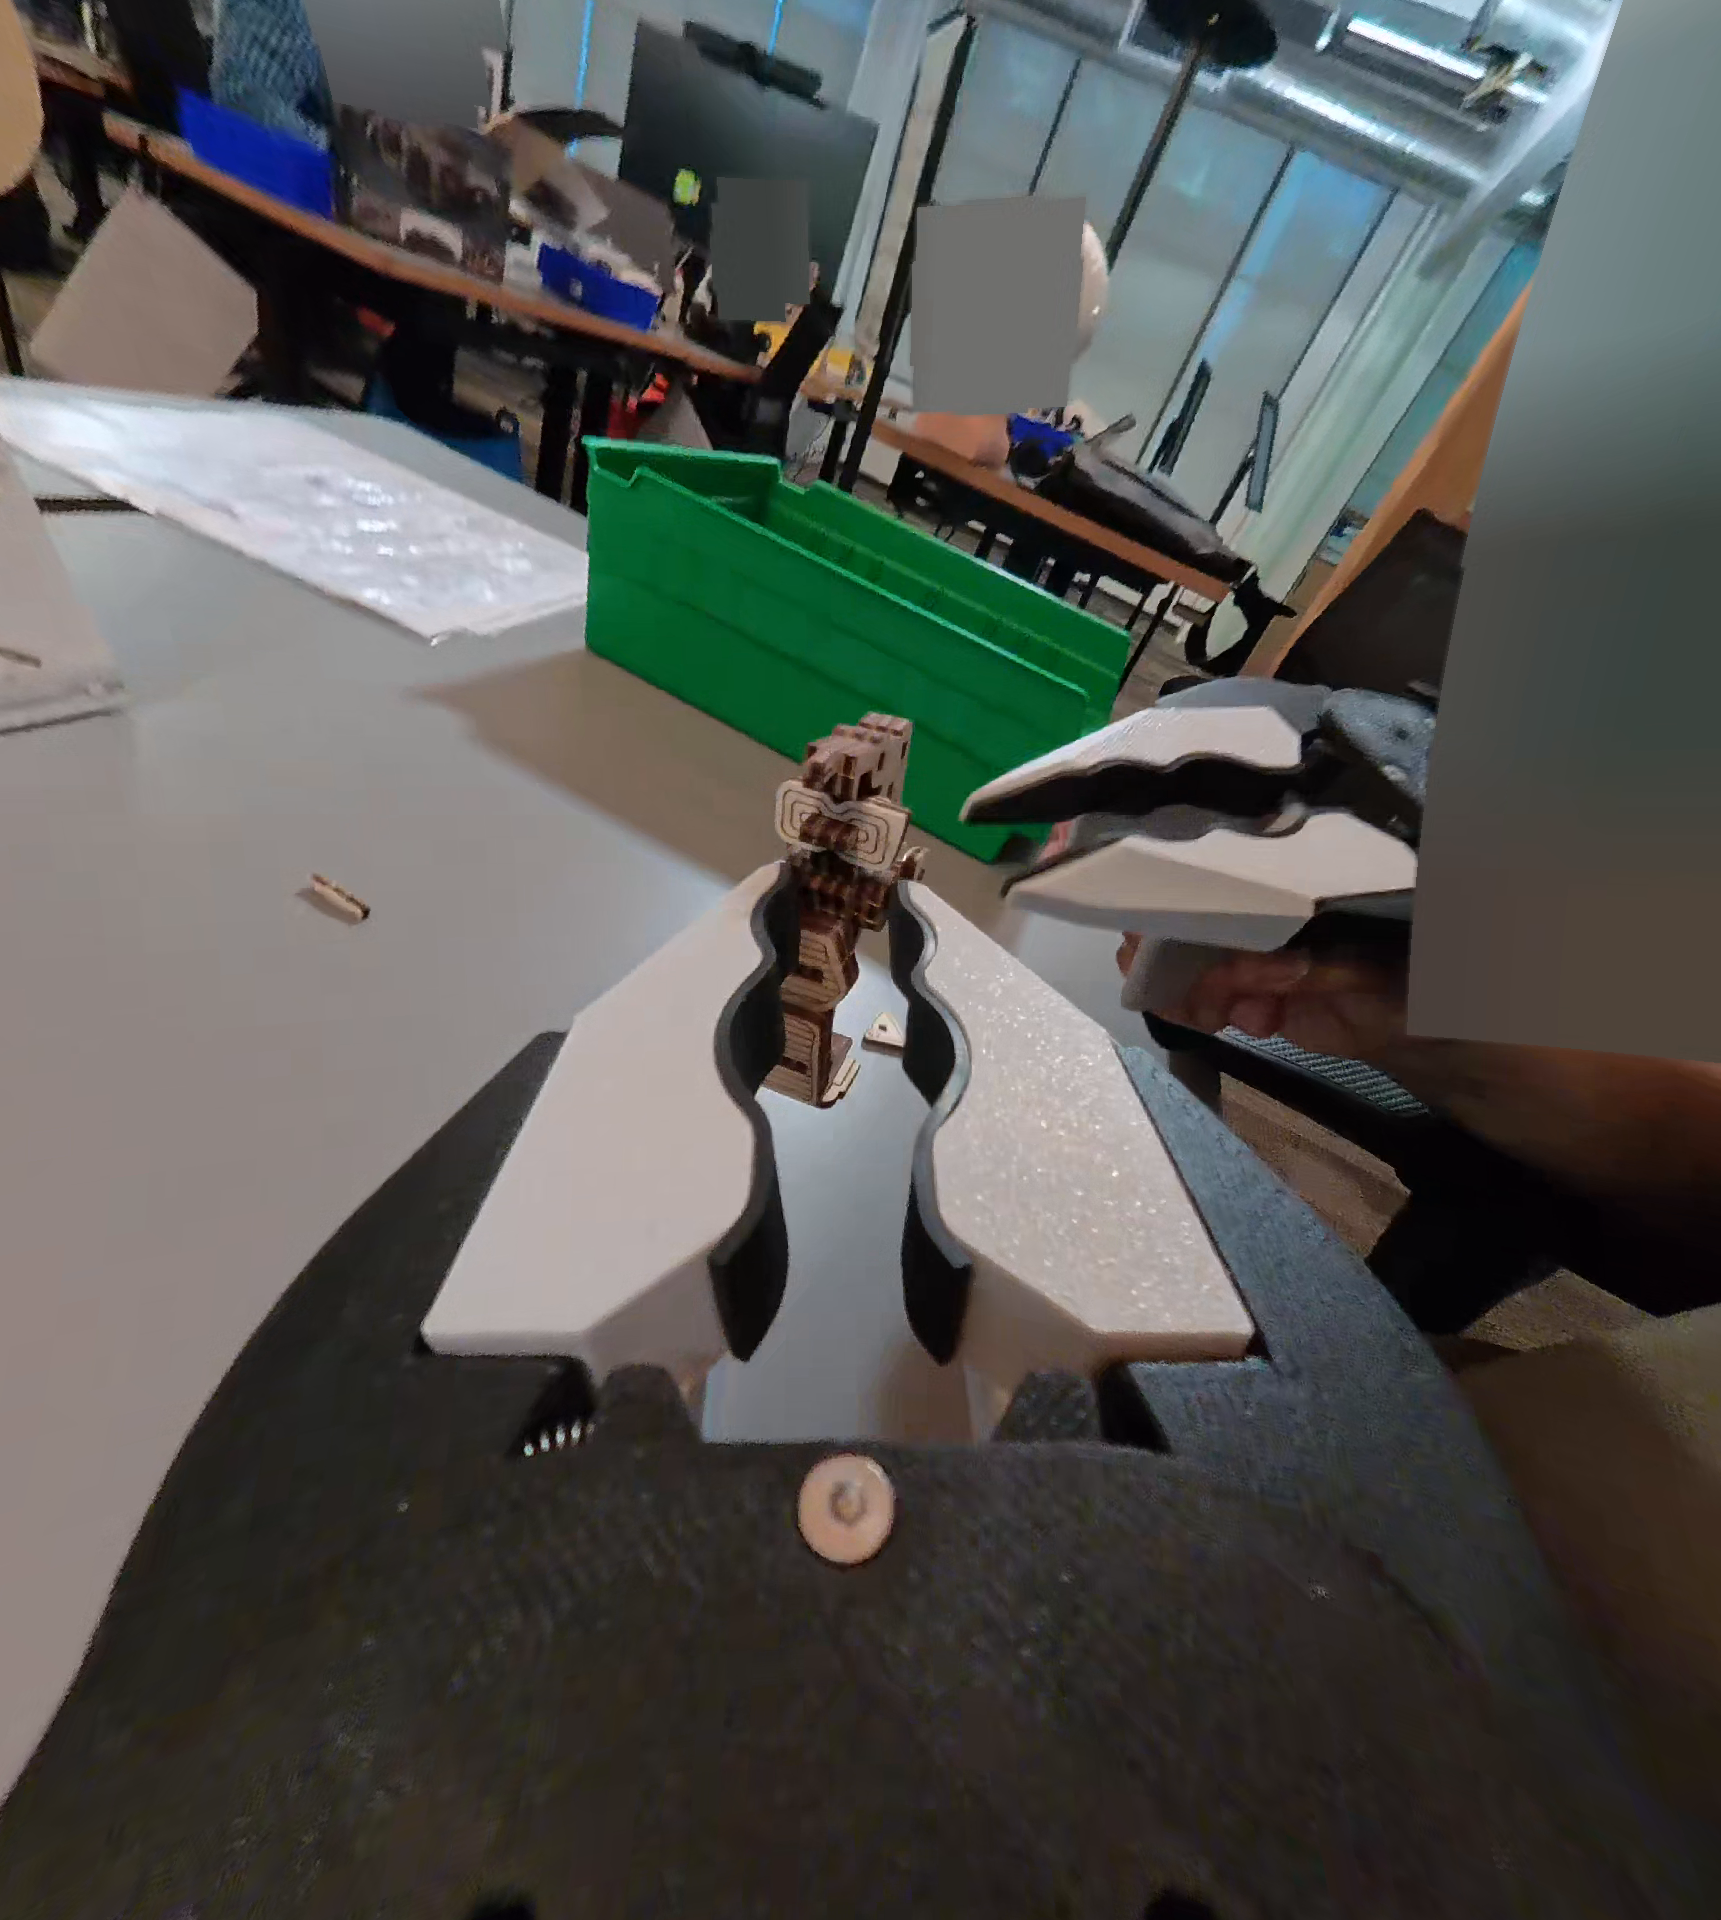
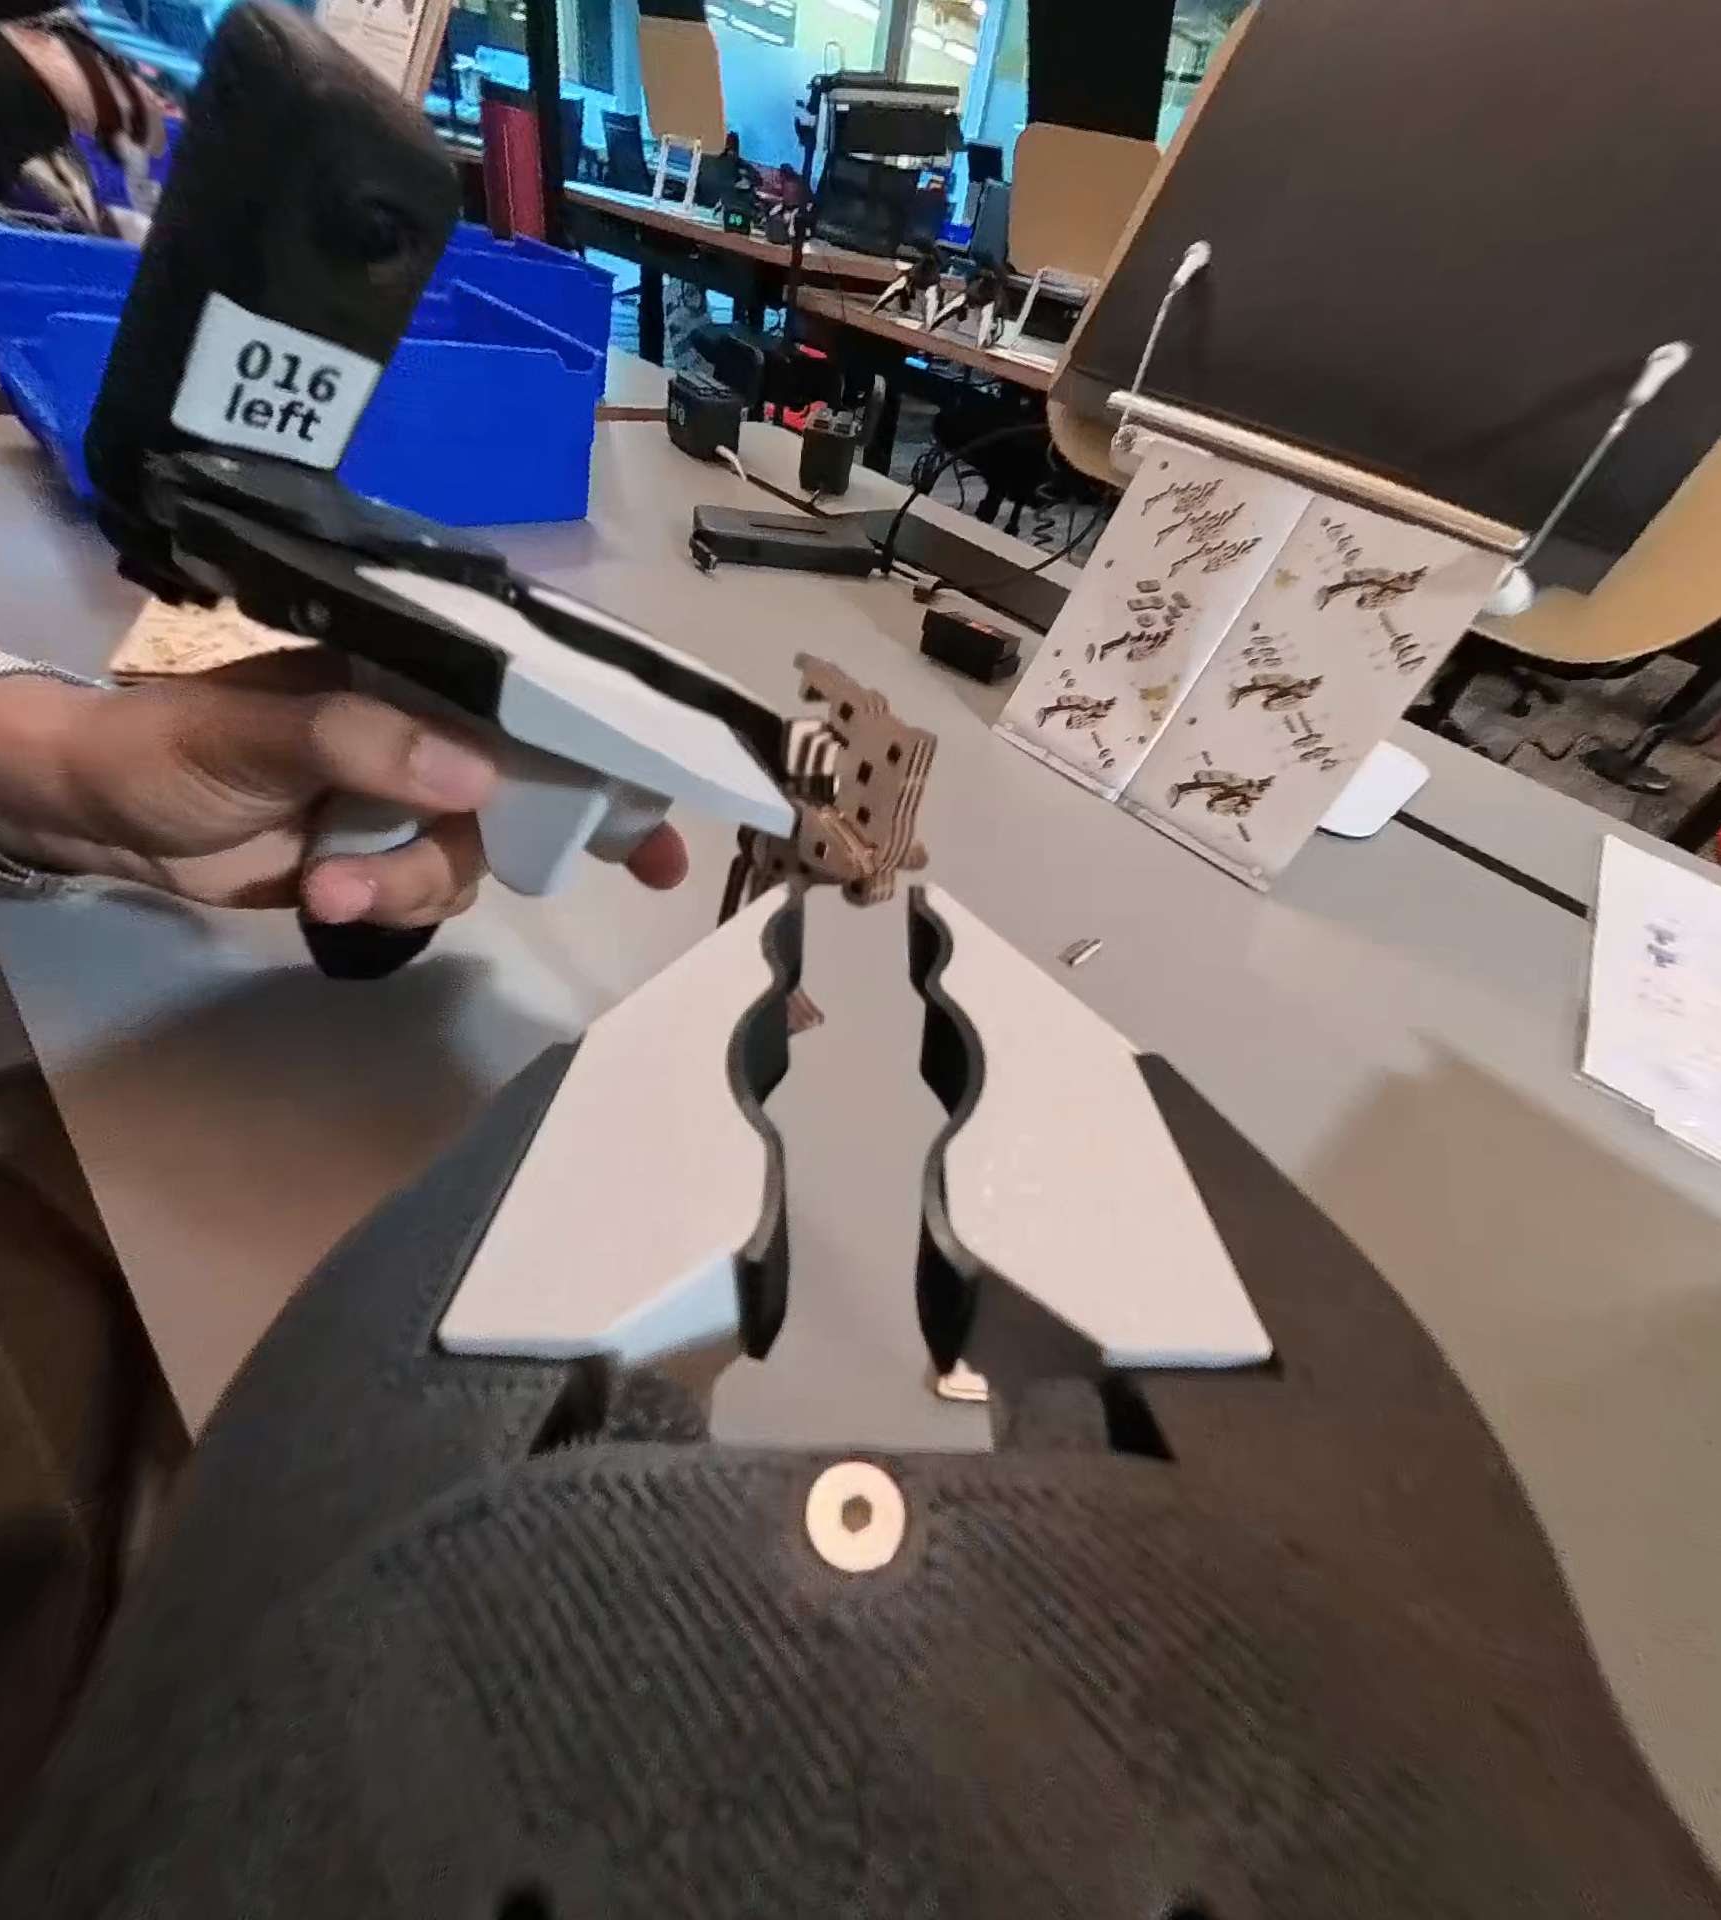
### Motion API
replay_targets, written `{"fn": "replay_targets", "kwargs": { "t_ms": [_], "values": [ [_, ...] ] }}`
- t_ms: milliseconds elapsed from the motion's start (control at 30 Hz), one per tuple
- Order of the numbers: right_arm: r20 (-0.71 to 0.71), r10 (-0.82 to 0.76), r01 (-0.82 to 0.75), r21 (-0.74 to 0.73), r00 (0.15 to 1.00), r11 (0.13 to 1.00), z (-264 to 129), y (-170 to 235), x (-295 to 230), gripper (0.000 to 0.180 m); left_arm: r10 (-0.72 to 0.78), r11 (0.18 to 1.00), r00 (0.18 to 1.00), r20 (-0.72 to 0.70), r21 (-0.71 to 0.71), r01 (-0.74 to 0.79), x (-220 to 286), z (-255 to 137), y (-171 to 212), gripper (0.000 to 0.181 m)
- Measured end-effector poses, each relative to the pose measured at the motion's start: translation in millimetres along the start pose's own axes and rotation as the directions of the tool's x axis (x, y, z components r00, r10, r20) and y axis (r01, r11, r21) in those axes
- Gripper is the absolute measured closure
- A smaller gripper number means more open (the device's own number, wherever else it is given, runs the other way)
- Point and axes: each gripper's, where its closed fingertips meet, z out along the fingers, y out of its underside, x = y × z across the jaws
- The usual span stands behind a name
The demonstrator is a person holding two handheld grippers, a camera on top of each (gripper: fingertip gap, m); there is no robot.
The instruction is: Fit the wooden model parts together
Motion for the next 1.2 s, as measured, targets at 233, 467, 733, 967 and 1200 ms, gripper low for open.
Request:
{"fn": "replay_targets", "kwargs": {
  "t_ms": [233,467,733,967,1200],
  "values": [
    [0.038,0.021,-0.022,0.010,0.999,1.000,4,-2,-14,0.163,-0.008,0.999,0.995,-0.100,0.032,0.011,13,-1,-4,0.167],
    [0.043,0.056,-0.056,-0.003,0.998,0.998,3,1,-11,0.167,0.024,1.000,0.997,-0.070,0.002,-0.024,12,2,2,0.166],
    [0.004,-0.051,0.051,-0.023,0.999,0.998,-2,4,-1,0.180,0.008,1.000,0.997,-0.072,0.007,-0.008,7,0,-1,0.167],
    [0.076,0.012,-0.014,0.027,0.997,1.000,-1,-2,-12,0.172,-0.022,1.000,0.989,-0.145,0.002,0.022,14,0,2,0.167],
    [0.101,0.062,-0.067,0.046,0.993,0.997,-2,-5,-14,0.176,-0.067,0.998,0.971,-0.229,-0.003,0.068,20,-3,0,0.167]
  ]
}}
